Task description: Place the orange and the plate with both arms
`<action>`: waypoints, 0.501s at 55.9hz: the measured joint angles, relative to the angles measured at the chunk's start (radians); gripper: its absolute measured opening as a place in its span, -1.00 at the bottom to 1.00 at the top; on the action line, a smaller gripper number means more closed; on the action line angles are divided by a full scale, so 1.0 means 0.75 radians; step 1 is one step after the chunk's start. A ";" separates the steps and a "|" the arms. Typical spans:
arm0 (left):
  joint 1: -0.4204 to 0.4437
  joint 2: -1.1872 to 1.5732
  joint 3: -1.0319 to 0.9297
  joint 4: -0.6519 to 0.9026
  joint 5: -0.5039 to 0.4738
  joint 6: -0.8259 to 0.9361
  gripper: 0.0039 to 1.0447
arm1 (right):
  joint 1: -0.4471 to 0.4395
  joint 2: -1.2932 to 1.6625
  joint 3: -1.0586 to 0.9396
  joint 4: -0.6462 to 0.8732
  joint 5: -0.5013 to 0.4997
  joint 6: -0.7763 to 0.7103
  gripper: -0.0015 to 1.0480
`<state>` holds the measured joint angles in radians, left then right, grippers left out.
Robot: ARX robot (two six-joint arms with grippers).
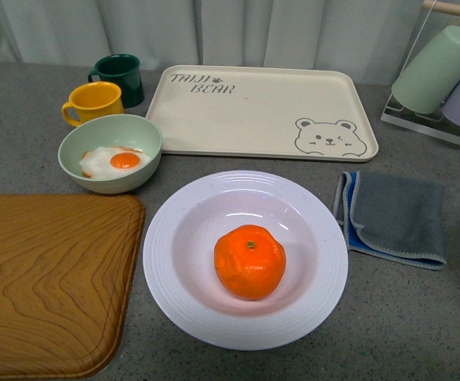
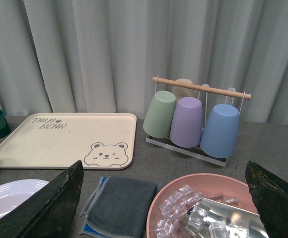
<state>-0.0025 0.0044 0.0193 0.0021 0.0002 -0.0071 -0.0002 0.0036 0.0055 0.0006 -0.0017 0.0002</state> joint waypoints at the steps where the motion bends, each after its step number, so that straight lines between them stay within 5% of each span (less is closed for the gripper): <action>1: 0.000 0.000 0.000 0.000 0.000 0.000 0.40 | 0.000 0.000 0.000 0.000 0.000 0.000 0.82; 7: 0.000 0.000 0.000 0.000 0.000 0.000 0.73 | 0.001 0.001 0.001 -0.001 0.001 -0.001 0.82; 10: 0.000 0.000 0.000 0.000 0.000 0.002 0.91 | 0.056 0.056 0.039 -0.106 0.166 -0.116 0.82; 14: 0.000 -0.001 0.000 0.000 -0.001 0.003 0.87 | 0.129 0.301 0.110 -0.120 0.248 -0.179 0.82; 28: 0.000 -0.001 0.000 0.000 -0.001 0.003 0.88 | 0.318 1.440 0.411 0.077 -0.015 0.478 0.82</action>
<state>-0.0025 0.0040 0.0193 0.0021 -0.0002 -0.0048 0.2382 1.0836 0.3141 0.0586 -0.0132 0.3588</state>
